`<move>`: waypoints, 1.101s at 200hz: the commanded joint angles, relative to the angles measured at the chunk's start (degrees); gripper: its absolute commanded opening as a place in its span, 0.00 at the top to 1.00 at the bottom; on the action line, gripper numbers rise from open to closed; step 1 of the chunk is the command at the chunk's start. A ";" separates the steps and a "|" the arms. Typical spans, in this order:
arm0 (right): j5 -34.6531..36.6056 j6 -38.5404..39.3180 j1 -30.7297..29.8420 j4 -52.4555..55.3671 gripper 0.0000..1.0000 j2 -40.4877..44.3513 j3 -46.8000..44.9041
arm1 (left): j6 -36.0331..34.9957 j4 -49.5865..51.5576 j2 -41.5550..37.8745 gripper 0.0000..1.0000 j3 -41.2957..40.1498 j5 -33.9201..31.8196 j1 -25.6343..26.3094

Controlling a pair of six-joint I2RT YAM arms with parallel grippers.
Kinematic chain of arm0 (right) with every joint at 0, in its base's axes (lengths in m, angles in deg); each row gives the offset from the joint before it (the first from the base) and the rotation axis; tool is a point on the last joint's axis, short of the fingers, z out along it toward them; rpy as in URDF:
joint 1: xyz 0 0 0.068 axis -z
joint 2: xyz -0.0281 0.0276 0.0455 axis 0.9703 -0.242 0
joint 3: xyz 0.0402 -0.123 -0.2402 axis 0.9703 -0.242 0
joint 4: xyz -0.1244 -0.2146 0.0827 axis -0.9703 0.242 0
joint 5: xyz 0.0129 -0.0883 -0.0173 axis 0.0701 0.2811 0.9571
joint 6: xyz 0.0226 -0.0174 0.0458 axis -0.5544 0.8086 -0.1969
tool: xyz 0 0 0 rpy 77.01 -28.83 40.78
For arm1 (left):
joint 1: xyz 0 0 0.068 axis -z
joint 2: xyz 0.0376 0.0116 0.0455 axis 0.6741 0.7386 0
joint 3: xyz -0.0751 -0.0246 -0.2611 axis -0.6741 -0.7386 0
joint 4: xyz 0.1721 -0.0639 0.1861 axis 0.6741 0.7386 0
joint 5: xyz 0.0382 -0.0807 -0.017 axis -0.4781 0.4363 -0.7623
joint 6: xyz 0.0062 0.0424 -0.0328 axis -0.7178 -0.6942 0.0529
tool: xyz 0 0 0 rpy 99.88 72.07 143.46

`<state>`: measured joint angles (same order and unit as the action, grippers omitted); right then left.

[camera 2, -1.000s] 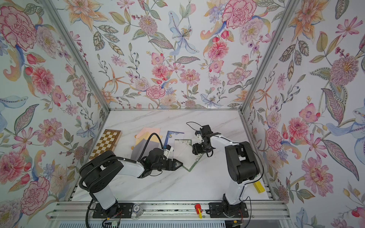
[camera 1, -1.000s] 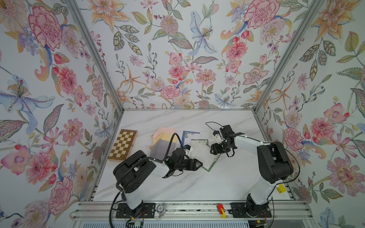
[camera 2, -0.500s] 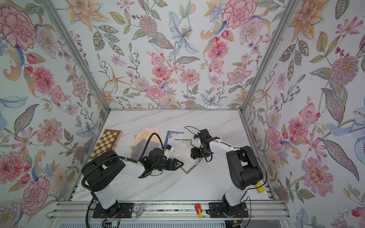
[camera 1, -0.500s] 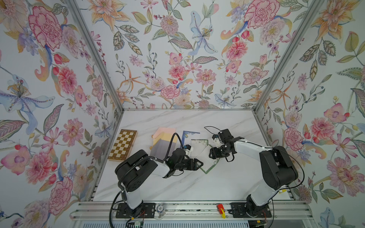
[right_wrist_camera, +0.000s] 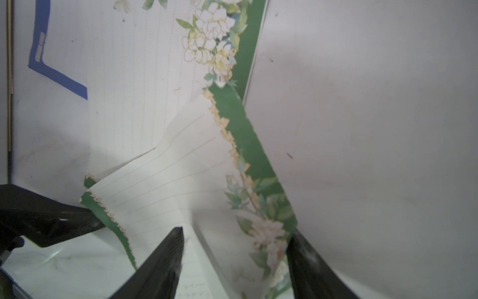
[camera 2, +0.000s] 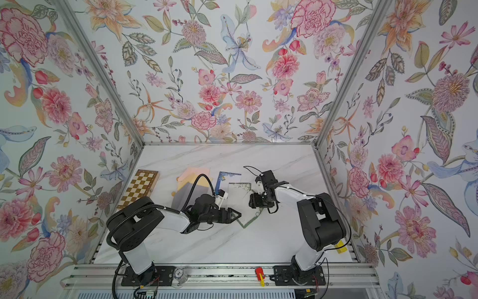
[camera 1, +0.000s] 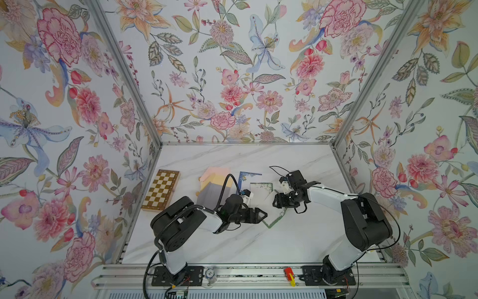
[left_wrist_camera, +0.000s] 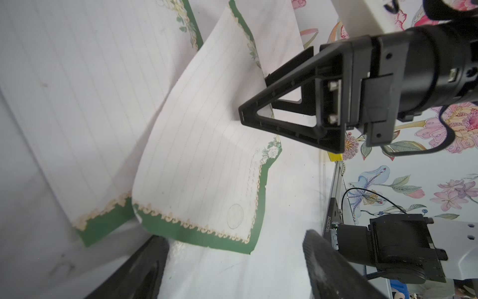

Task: Fold the letter paper in half and place it into the envelope
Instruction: Adjust the letter paper at the center of the board.

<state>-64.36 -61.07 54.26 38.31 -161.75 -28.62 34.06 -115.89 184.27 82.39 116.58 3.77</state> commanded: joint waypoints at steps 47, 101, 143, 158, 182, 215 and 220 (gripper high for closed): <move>-2.86 -4.38 0.54 4.62 0.35 -3.13 -3.40 | 0.02 0.14 -1.14 0.10 -1.65 -1.19 0.50; -2.91 -4.67 0.71 4.66 0.35 -3.64 -3.88 | 0.01 -0.25 -1.05 0.05 -2.22 -1.80 0.44; -3.48 -5.23 0.81 4.35 0.35 -4.10 -3.82 | -0.01 0.23 -1.40 0.04 -2.85 -3.05 0.48; -4.18 -5.56 0.78 4.12 0.34 -4.19 -3.99 | -0.01 0.04 -1.27 0.03 -2.79 -3.14 0.44; -4.03 -5.84 0.77 4.13 0.35 -4.19 -4.41 | 0.14 -0.34 -1.47 0.03 -3.14 -3.73 0.43; -4.39 -6.36 0.79 3.89 0.35 -4.48 -4.78 | 0.53 -1.46 -1.91 0.04 -3.56 -4.53 0.43; -4.31 -6.45 0.82 3.84 0.35 -4.50 -4.85 | 0.84 -2.00 -1.99 0.05 -3.78 -4.62 0.43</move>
<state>-69.51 -65.97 55.20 35.88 -162.12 -29.58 34.10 -118.86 183.13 80.19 114.18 3.77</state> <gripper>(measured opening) 0.654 0.961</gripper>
